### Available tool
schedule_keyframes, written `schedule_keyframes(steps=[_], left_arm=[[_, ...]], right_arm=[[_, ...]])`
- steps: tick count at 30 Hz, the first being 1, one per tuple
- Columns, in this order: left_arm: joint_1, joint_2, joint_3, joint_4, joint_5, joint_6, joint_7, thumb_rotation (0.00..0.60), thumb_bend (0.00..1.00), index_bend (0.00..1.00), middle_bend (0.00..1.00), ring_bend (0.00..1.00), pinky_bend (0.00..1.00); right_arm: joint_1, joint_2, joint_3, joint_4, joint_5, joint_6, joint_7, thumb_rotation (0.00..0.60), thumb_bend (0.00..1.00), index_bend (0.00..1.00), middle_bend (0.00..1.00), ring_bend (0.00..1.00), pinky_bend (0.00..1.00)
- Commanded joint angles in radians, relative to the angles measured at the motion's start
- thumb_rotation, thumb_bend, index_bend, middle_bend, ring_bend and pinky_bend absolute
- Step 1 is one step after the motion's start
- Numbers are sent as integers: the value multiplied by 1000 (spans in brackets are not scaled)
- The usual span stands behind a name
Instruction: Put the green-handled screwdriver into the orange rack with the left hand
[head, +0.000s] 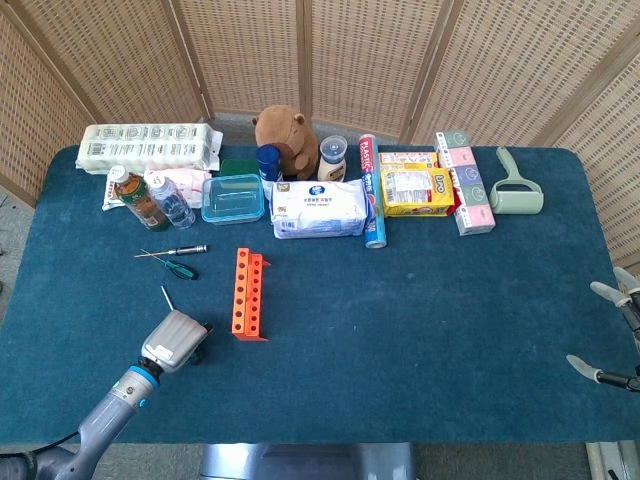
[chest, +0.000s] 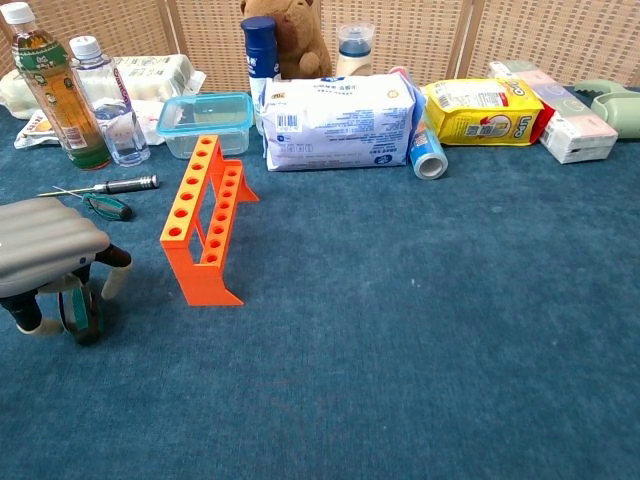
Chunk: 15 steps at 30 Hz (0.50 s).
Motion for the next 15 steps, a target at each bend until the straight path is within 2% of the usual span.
schedule_keyframes(steps=[1, 11, 15], left_arm=[[-2, -5, 2, 2, -6, 0, 6, 600, 125, 490, 953, 826, 862], [-7, -21, 9, 2, -32, 9, 26, 600, 170, 490, 953, 826, 862], [-11, -26, 12, 4, -42, 10, 38, 600, 223, 503, 953, 826, 862]], right_arm=[[1, 0, 0, 1, 0, -1, 1, 600, 59, 160, 27, 0, 0], [1, 1, 0, 2, -1, 0, 5, 600, 59, 160, 27, 0, 0], [1, 1, -1, 2, -1, -1, 6, 600, 59, 160, 28, 0, 0]])
